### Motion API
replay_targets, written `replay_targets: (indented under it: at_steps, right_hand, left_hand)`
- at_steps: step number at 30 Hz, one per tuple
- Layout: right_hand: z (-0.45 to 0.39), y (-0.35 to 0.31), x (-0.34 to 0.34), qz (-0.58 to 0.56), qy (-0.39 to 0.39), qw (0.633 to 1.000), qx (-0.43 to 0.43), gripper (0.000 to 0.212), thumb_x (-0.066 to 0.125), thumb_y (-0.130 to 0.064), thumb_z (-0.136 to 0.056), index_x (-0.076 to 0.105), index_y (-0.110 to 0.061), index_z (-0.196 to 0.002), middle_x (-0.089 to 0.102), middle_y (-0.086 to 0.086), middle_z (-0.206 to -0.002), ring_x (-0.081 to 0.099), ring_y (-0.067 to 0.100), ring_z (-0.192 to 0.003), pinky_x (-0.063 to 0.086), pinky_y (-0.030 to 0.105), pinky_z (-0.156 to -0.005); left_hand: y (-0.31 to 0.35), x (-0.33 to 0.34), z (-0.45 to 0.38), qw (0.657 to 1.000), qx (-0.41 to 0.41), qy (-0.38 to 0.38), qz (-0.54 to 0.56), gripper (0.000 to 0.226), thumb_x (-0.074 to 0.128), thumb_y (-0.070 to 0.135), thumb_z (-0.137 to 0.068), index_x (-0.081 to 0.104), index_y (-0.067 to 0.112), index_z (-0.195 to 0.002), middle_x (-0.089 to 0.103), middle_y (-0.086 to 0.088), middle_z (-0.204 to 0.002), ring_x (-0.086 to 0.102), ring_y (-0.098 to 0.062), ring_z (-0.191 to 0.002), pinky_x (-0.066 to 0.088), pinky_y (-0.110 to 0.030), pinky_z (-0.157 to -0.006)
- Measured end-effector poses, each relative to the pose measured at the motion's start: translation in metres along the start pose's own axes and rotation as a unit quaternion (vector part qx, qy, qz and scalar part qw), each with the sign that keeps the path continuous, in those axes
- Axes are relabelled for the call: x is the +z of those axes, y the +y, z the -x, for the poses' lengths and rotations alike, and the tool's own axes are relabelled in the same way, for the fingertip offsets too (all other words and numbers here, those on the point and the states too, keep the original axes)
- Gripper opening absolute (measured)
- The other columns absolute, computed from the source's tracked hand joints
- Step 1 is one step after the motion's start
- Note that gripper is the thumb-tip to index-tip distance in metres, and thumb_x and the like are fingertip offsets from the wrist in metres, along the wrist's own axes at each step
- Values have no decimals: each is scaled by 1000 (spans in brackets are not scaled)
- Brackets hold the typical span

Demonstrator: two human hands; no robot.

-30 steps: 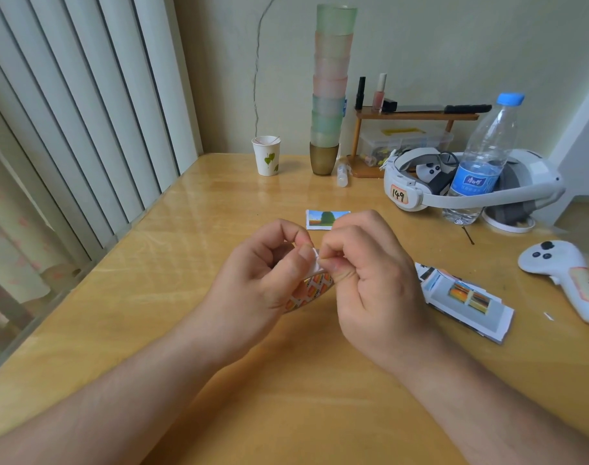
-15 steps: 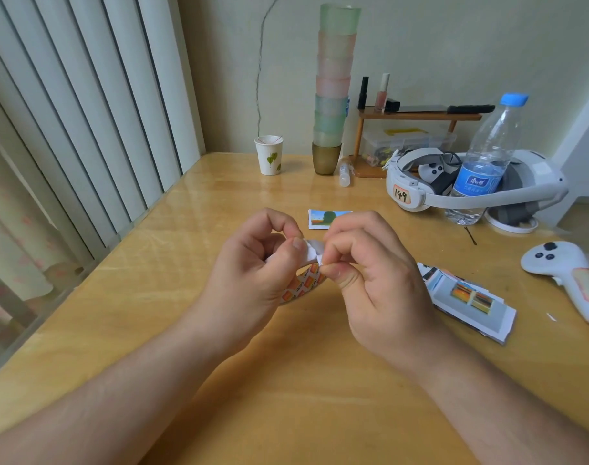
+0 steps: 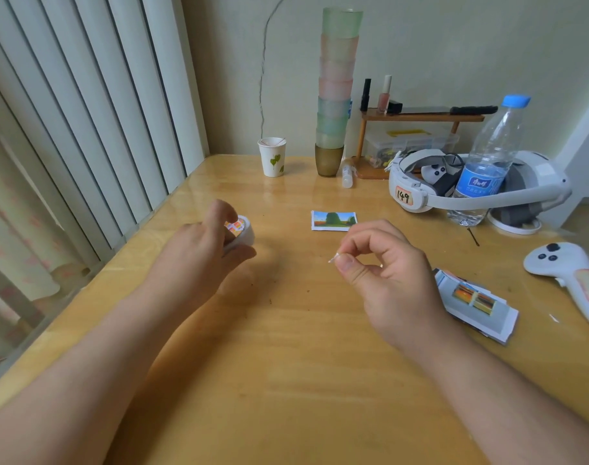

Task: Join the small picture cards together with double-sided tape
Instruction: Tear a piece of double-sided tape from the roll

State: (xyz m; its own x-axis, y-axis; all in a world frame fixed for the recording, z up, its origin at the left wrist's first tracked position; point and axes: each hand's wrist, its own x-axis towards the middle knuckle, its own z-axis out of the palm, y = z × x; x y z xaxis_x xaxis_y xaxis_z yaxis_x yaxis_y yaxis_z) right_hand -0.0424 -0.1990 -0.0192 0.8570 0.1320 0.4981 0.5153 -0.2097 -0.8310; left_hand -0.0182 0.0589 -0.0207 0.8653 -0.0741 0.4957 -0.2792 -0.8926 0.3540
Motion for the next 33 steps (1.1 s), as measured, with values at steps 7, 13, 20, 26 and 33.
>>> replay_targets:
  at_steps: [7,13,20,26,33]
  right_hand:
    - [-1,7,0,-17,-21,998,57,18,71,-10,-92,69,-24,-81,64,-12,-96,61,9,-94,45,24,-87]
    - [-1,9,-1,-28,-30,995,88,19,71,-11,-92,69,-25,-80,65,-11,-94,60,10,-91,45,27,-88]
    - [-2,8,0,-59,-35,989,128,7,70,-23,-86,71,-27,-80,69,-12,-87,61,12,-87,54,41,-89]
    - [-4,0,-2,-203,-41,954,219,24,65,-5,-97,71,-20,-79,68,2,-84,64,16,-88,53,34,-78]
    - [-6,-13,-9,-408,-45,861,301,7,68,-18,-79,66,-18,-86,69,2,-90,61,21,-93,46,35,-81]
  left_hand:
    - [-7,-5,-3,993,-71,-77,-63,47,87,46,-79,56,21,-103,75,-9,-106,60,-33,-91,45,-39,-70]
    - [0,-8,-3,985,-43,-149,-69,44,91,43,-76,55,34,-100,74,2,-109,53,-17,-86,38,-16,-64]
    - [0,-8,-3,978,-83,-185,-51,38,95,36,-71,62,41,-91,72,10,-102,59,-11,-92,39,-14,-66]
    - [-1,-12,-1,983,-29,-178,-45,46,85,64,-69,74,33,-102,61,16,-95,54,-8,-90,34,-4,-73]
    - [75,-17,2,923,-35,-216,317,44,79,53,-82,73,39,-123,74,17,-117,66,-3,-116,53,-29,-101]
